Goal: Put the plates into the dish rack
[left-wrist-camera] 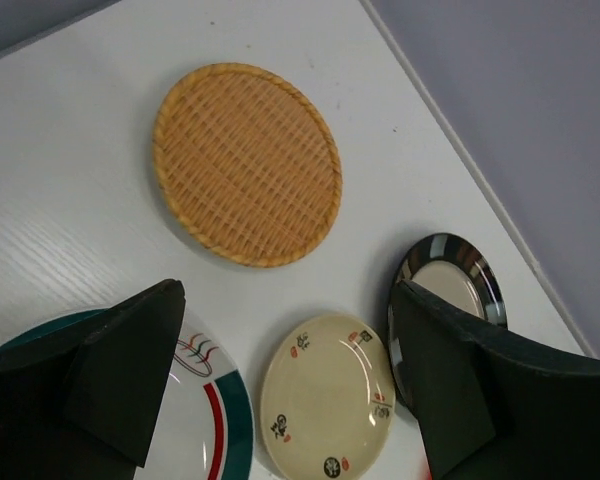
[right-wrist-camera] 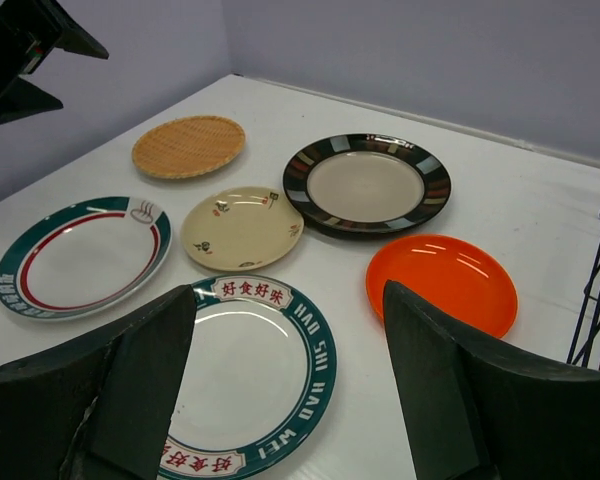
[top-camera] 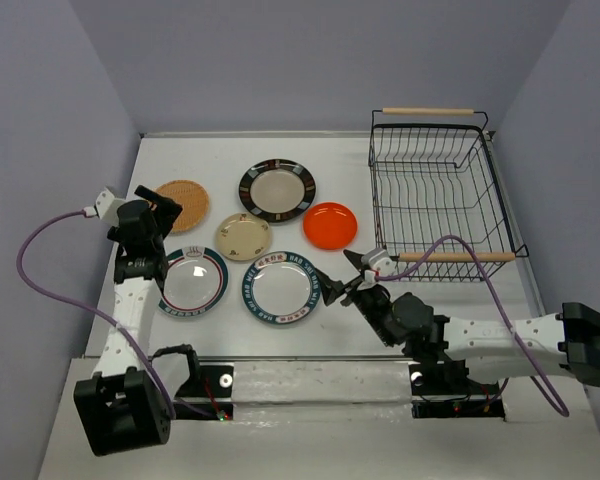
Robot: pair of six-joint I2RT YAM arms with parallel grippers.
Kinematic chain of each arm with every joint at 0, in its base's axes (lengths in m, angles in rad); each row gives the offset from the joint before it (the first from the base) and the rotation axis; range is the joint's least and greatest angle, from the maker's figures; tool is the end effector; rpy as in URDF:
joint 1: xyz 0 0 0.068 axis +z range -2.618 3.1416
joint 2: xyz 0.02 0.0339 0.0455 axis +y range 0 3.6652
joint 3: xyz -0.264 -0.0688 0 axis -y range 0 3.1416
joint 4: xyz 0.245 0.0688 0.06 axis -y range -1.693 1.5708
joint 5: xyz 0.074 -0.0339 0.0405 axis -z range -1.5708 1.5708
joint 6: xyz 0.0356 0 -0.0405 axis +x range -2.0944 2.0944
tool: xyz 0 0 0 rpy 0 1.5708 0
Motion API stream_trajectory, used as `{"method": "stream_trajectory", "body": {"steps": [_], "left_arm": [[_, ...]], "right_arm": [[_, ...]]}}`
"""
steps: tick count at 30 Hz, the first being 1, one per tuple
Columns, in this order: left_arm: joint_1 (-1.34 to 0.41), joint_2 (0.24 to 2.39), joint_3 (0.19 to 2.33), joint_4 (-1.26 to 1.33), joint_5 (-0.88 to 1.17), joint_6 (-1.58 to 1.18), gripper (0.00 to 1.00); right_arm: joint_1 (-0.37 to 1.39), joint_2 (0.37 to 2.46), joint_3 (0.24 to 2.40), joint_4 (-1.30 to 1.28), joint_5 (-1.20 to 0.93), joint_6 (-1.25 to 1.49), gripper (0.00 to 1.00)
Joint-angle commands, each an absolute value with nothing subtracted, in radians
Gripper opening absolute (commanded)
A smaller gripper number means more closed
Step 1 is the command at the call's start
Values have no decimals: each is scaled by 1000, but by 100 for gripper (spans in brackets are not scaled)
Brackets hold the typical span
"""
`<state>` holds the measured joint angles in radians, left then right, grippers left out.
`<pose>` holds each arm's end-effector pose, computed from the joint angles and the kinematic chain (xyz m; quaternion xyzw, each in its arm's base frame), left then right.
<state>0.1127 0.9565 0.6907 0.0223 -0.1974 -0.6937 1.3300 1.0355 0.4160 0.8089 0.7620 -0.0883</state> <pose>0.2235 0.0323 0.2965 -0.3634 0.6972 -0.1012 0.6095 0.0758 0.2055 0.2659 -0.1676 0.6355 0.2236 0.7198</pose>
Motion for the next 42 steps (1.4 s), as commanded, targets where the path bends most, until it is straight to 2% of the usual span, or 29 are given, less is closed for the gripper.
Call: {"method": "stream_trajectory", "body": {"steps": [1, 8, 15, 22, 23, 26, 30, 34, 42], "left_arm": [[216, 1032, 670, 138, -172, -799, 95], [366, 1297, 687, 222, -69, -851, 92], [391, 1546, 779, 253, 30, -841, 91], [393, 1683, 853, 296, 55, -828, 83], [393, 1703, 856, 298, 51, -827, 78], [393, 1724, 858, 325, 46, -831, 72], [393, 1756, 862, 353, 60, -850, 55], [393, 1782, 854, 396, 93, -856, 7], [390, 1680, 815, 448, 115, -853, 5]], "right_arm": [[1336, 1028, 456, 844, 789, -54, 80], [1336, 1046, 469, 815, 781, -37, 80], [1336, 1063, 477, 815, 770, -41, 80], [1336, 1092, 491, 792, 747, -22, 79], [1336, 1098, 494, 790, 744, -20, 79], [1336, 1101, 495, 787, 746, -20, 79], [1336, 1092, 494, 785, 752, -23, 79], [1336, 1100, 492, 785, 755, -28, 79], [1336, 1114, 508, 758, 729, -9, 79]]}}
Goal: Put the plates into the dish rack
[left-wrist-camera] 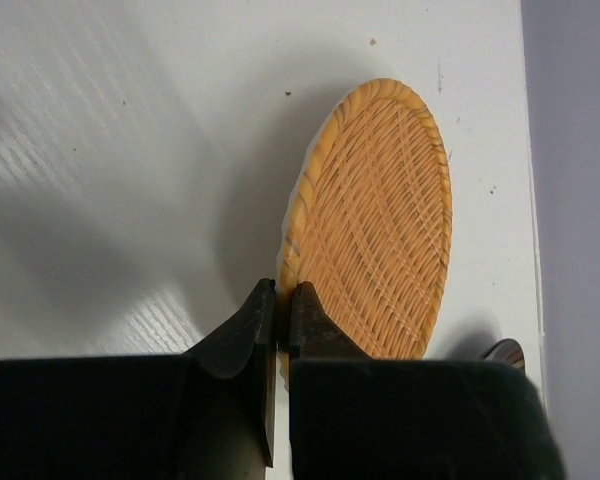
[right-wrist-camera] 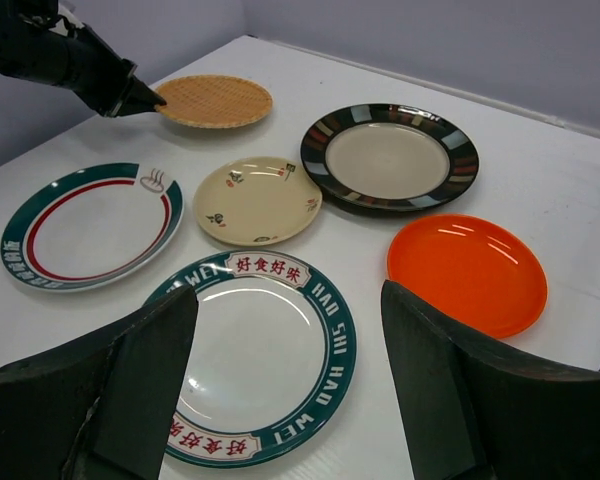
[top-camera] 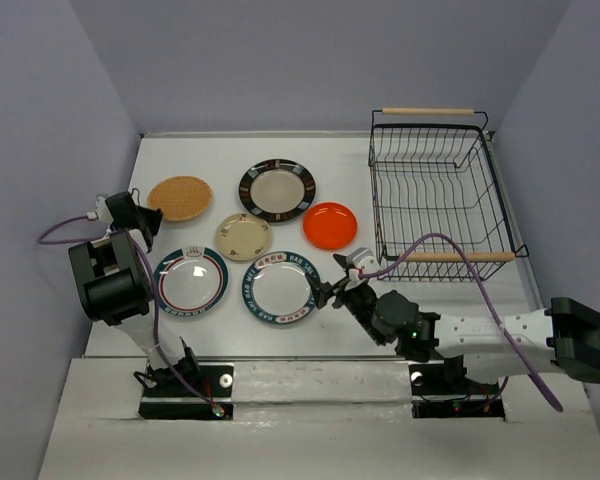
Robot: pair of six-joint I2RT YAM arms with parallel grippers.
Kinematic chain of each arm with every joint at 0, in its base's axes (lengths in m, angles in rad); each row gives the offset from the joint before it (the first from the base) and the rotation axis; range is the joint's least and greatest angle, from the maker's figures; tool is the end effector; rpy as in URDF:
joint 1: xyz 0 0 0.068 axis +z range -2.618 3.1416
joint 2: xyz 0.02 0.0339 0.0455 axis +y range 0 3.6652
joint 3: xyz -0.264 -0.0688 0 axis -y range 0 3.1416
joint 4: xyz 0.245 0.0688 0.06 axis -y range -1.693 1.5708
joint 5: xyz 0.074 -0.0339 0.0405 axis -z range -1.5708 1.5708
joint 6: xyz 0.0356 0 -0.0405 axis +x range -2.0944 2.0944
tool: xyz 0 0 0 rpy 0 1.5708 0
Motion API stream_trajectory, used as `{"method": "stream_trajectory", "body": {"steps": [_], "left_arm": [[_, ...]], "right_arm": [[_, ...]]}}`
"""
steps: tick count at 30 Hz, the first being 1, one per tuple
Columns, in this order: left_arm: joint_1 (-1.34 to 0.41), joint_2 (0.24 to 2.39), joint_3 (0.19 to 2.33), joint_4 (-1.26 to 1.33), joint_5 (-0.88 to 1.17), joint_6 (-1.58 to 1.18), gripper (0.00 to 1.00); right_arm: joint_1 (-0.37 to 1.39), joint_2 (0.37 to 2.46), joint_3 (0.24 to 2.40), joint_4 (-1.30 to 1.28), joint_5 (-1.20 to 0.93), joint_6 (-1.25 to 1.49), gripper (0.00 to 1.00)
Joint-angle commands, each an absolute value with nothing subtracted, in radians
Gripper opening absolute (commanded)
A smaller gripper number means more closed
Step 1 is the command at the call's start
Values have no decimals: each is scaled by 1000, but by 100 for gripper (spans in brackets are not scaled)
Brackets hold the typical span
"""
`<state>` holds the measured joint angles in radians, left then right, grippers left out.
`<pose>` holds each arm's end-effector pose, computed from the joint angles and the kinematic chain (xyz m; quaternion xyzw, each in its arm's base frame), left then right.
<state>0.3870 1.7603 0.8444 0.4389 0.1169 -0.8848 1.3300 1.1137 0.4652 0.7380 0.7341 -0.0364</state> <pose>0.3384 0.1334 0.1648 -0.4820 0.7041 -0.1762 0.4909 0.0792 0.2225 0.2592 -0.1922 0.6557 0.2219 0.6957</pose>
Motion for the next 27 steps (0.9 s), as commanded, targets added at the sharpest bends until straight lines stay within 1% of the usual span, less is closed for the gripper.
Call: {"method": "stream_trajectory", "body": {"steps": [1, 4, 6, 11, 13, 15, 17, 20, 21, 24, 25, 26, 27], "left_arm": [[387, 1637, 802, 462, 124, -857, 5], [361, 1535, 776, 495, 172, -874, 6], [344, 1479, 764, 512, 221, -880, 5], [287, 1249, 695, 515, 275, -861, 5], [270, 1171, 661, 517, 276, -859, 5], [258, 1051, 611, 515, 279, -861, 6], [238, 981, 582, 515, 305, -862, 5], [203, 844, 526, 503, 371, -858, 6], [183, 822, 519, 488, 411, -850, 5], [167, 750, 502, 480, 532, -802, 6], [154, 729, 497, 477, 564, -776, 6], [149, 723, 497, 474, 596, -766, 6], [141, 715, 497, 471, 654, -758, 6]], "right_arm": [[1336, 1118, 508, 759, 723, -6, 79], [1336, 1164, 525, 740, 666, -9, 80], [1336, 1189, 557, 686, 611, 43, 82], [1315, 1151, 656, 556, 435, 153, 85], [1299, 1147, 698, 503, 405, 185, 90], [1273, 1154, 771, 411, 371, 239, 91], [1220, 1160, 819, 330, 348, 268, 92], [1093, 1190, 920, 221, 214, 336, 93], [1022, 1195, 955, 206, 186, 363, 94], [922, 1226, 1005, 184, 80, 380, 95], [864, 1238, 1017, 178, 46, 382, 95], [835, 1253, 1031, 172, -50, 383, 95], [812, 1284, 1048, 160, -87, 382, 95]]}}
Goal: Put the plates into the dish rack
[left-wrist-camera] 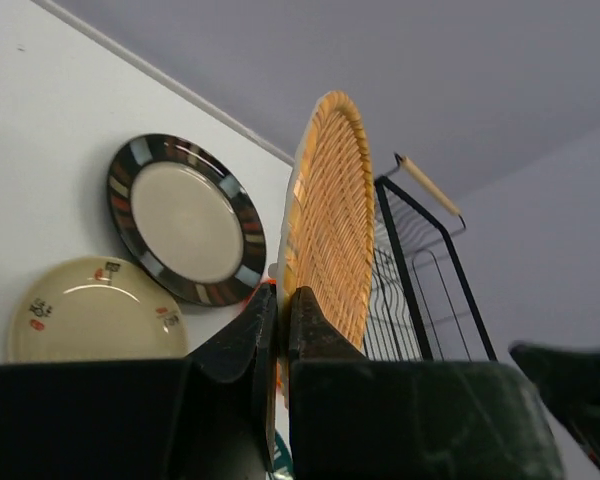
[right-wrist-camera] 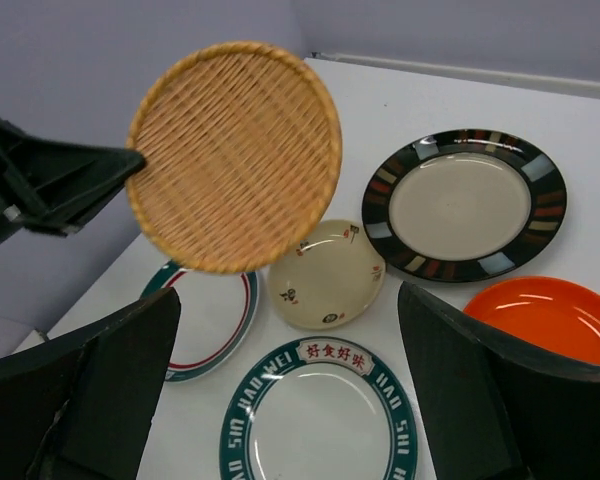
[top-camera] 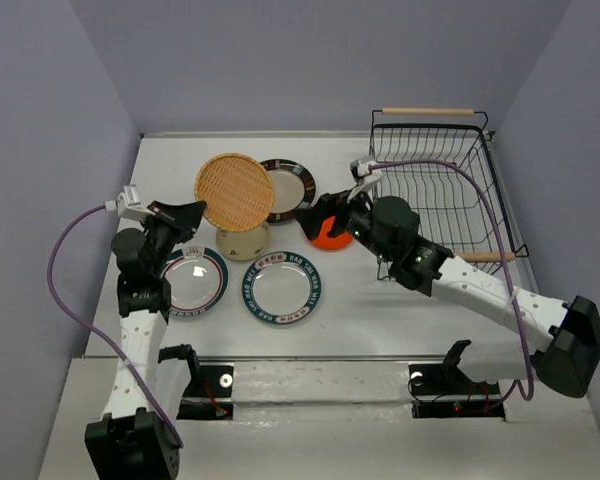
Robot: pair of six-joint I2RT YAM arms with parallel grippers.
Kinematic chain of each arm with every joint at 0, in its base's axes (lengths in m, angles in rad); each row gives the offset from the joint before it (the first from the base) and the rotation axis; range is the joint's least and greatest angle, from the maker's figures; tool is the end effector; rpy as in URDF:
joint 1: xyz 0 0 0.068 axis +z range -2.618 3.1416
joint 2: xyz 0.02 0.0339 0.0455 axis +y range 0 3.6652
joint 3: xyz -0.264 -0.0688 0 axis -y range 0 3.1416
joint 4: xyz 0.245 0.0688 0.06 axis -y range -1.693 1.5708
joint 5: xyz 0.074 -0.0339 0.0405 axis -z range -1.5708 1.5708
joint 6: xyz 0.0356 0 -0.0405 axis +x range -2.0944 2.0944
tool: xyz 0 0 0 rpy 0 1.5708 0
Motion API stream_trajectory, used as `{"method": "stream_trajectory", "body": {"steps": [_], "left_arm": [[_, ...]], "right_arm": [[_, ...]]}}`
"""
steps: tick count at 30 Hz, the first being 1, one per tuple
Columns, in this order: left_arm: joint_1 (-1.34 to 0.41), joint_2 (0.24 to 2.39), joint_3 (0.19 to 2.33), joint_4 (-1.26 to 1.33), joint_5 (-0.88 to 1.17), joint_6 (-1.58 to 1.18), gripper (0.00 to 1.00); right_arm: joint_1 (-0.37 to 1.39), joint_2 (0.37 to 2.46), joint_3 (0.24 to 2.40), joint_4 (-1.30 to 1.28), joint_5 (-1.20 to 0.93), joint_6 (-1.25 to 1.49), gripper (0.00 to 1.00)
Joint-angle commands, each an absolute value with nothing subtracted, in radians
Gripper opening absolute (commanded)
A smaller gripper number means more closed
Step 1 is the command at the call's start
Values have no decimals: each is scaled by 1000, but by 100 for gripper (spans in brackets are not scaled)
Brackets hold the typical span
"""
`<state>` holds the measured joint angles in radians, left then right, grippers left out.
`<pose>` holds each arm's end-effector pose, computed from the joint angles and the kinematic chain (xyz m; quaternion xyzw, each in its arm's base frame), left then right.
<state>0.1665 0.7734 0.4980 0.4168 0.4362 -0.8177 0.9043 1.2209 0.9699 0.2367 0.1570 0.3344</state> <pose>0.1883 0.0164 0.3040 -0.1583 0.6412 -0.3702 0.6533 0.1842 0.2252 0.3572 -0.1467 0.6968 0.3608 0.6023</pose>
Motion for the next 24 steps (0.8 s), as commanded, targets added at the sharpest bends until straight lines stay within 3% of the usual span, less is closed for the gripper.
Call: {"method": "stream_trajectory", "body": {"steps": [1, 6, 19, 20, 22, 23, 24], "left_arm": [[135, 707, 495, 466, 681, -750, 6], [117, 635, 474, 466, 771, -712, 5], [29, 687, 494, 479, 873, -641, 6], [9, 699, 503, 480, 882, -634, 6], [2, 712, 512, 485, 914, -627, 6], [-38, 713, 514, 485, 922, -624, 6], [-47, 712, 517, 483, 933, -618, 6]], "right_arm": [[792, 1298, 1072, 152, -115, 383, 95], [689, 1333, 1089, 115, -219, 377, 95], [680, 1419, 1055, 153, -557, 304, 86], [680, 1433, 1057, 182, -610, 308, 83], [680, 1463, 1075, 202, -633, 314, 64], [680, 1471, 1078, 212, -635, 321, 51], [680, 1473, 1077, 224, -626, 334, 28]]}}
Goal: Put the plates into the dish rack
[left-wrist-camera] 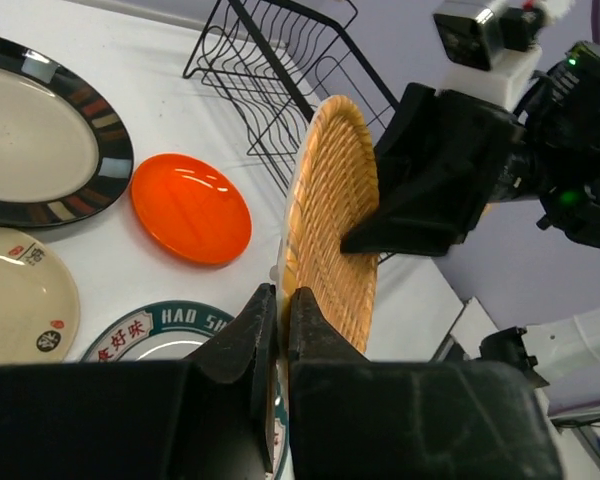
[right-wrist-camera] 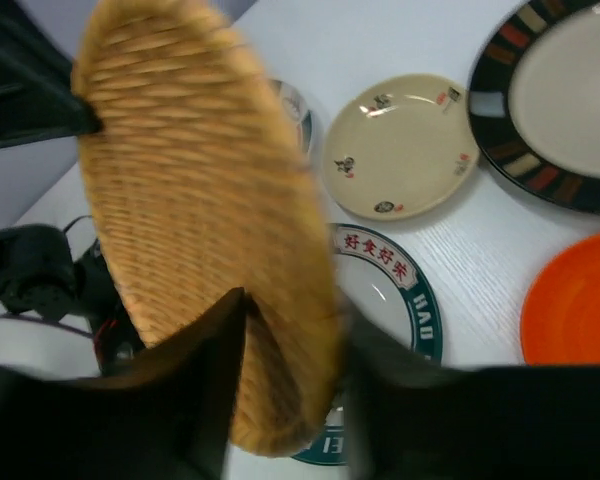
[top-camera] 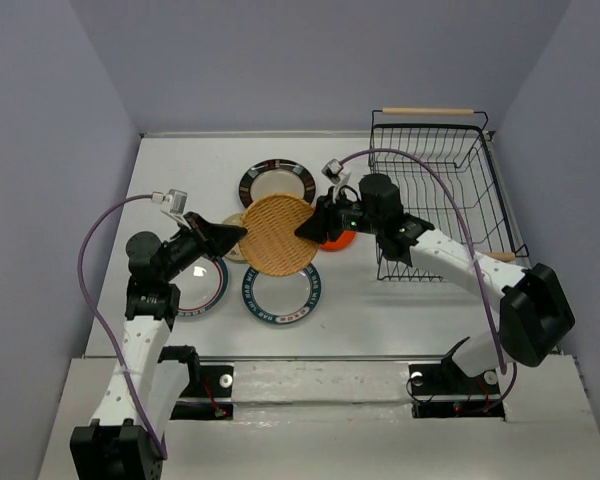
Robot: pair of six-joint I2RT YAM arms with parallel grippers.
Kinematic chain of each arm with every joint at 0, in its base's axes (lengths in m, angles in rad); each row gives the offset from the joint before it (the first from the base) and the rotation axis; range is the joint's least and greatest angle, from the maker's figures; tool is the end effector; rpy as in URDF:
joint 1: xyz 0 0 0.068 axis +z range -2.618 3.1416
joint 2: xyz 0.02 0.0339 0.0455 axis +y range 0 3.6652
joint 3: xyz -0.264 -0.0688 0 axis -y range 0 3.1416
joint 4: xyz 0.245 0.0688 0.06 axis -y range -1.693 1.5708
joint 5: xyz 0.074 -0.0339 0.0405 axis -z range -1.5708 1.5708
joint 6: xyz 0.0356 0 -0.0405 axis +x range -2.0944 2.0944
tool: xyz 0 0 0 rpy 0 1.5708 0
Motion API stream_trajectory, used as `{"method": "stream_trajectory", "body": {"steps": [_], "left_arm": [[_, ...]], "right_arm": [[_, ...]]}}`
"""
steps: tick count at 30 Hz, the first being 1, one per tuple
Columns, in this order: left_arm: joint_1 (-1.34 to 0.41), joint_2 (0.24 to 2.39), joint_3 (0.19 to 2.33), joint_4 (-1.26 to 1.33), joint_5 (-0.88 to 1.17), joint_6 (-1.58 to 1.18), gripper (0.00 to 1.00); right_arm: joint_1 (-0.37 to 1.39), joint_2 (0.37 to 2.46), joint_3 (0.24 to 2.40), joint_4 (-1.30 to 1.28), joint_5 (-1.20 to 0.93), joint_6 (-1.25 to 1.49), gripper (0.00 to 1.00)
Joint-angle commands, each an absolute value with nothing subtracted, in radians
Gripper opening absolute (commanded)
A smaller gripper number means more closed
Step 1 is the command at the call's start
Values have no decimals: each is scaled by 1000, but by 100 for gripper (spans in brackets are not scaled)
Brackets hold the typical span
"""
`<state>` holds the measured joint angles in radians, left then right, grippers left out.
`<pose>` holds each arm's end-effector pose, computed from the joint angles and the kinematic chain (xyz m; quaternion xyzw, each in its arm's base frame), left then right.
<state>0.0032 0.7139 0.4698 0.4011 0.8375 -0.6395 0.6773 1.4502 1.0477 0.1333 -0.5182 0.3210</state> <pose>0.1694 -0.0259 0.3007 0.1059 0.6606 -0.4681 0.5772 0.2526 0.2258 0.3069 -0.2890 0.7294 0.4593 0.4166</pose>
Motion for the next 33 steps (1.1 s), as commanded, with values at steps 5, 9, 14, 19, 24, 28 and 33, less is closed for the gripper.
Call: {"method": "stream_trajectory", "body": {"steps": [5, 9, 14, 19, 24, 28, 33], "left_arm": [[-66, 703, 549, 427, 913, -589, 53], [-84, 680, 588, 279, 801, -465, 98], [-109, 591, 589, 190, 711, -393, 99], [-241, 543, 630, 55, 586, -282, 99], [-386, 480, 643, 9, 505, -249, 99], [-472, 450, 644, 0, 462, -242, 99], [-537, 404, 652, -44, 410, -236, 99]], "right_arm": [[670, 1424, 1039, 311, -536, 385, 7], [643, 1338, 1045, 264, -288, 370, 7], [477, 1237, 1089, 151, 9, 409, 7], [247, 1160, 1100, 111, 144, 494, 7], [128, 1189, 1152, 5, 359, 407, 7], [101, 1253, 1176, -29, 498, 315, 7], [-38, 1351, 1239, -18, 421, 241, 7]]}}
